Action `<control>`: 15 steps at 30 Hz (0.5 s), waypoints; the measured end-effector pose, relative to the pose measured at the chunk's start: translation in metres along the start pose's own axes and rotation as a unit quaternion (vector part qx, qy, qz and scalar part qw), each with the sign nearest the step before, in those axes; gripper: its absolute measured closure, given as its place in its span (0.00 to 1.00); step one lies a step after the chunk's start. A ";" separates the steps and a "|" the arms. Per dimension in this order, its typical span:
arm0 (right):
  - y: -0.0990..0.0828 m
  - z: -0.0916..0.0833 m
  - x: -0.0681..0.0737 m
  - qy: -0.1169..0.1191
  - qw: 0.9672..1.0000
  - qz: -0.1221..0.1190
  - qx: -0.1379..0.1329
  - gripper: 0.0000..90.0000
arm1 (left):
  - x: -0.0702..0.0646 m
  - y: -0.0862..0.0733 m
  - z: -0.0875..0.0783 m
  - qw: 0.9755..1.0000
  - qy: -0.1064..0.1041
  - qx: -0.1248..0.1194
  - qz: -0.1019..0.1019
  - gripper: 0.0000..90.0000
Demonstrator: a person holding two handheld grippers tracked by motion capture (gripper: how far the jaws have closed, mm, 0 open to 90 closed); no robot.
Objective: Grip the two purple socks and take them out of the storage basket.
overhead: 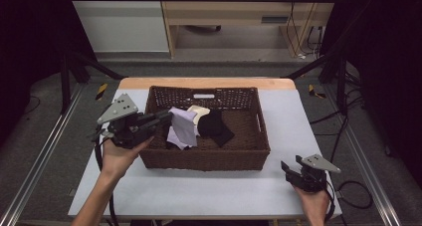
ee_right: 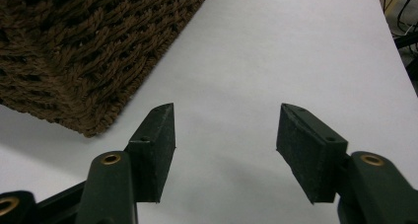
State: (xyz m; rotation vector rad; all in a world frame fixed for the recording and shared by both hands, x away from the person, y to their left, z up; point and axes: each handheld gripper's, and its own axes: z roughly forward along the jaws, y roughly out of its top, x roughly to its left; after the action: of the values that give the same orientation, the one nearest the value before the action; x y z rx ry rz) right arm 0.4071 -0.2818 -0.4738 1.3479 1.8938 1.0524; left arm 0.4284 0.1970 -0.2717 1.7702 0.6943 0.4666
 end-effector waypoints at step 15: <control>-0.001 -0.001 0.001 0.002 1.000 0.001 0.002 0.47 | -0.020 -0.028 -0.026 1.000 -0.028 0.002 0.004 0.95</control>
State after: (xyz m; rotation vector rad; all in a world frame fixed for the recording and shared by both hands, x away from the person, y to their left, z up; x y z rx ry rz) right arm 0.4055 -0.2816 -0.4735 1.3505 1.8981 1.0529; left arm 0.3911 0.2086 -0.2903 1.7833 0.6484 0.4207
